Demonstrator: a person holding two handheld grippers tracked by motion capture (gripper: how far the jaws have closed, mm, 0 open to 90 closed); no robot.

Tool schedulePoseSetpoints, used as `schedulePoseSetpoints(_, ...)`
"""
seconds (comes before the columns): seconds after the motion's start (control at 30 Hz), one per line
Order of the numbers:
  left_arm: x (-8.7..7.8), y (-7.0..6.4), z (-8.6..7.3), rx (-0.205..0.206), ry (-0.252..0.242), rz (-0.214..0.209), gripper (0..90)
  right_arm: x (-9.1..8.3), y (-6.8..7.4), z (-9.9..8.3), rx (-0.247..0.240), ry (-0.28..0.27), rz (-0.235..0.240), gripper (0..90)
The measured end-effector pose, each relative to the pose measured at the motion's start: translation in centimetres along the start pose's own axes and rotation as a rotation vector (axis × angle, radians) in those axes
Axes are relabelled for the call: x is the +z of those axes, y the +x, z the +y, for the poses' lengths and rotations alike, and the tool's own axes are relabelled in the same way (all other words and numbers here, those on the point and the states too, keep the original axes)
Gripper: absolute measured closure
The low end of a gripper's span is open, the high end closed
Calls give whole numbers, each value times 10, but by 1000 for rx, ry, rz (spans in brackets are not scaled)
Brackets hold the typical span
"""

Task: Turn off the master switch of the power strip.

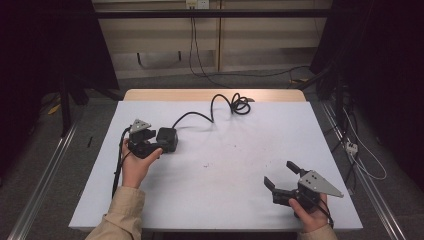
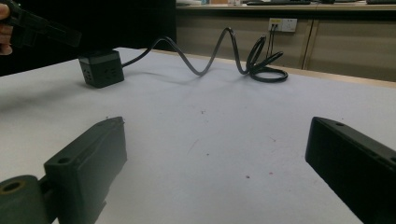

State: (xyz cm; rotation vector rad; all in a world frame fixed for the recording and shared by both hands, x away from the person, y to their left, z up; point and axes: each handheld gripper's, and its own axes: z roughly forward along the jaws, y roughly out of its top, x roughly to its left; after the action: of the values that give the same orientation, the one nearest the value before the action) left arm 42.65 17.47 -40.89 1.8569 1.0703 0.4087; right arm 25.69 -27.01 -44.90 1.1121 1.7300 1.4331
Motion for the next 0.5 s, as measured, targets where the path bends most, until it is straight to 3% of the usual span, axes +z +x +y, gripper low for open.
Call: schedulePoseSetpoints(0.5,-11,-4,-6,16,-19,-60,101,-1,0,0,0,-2,-2,46)
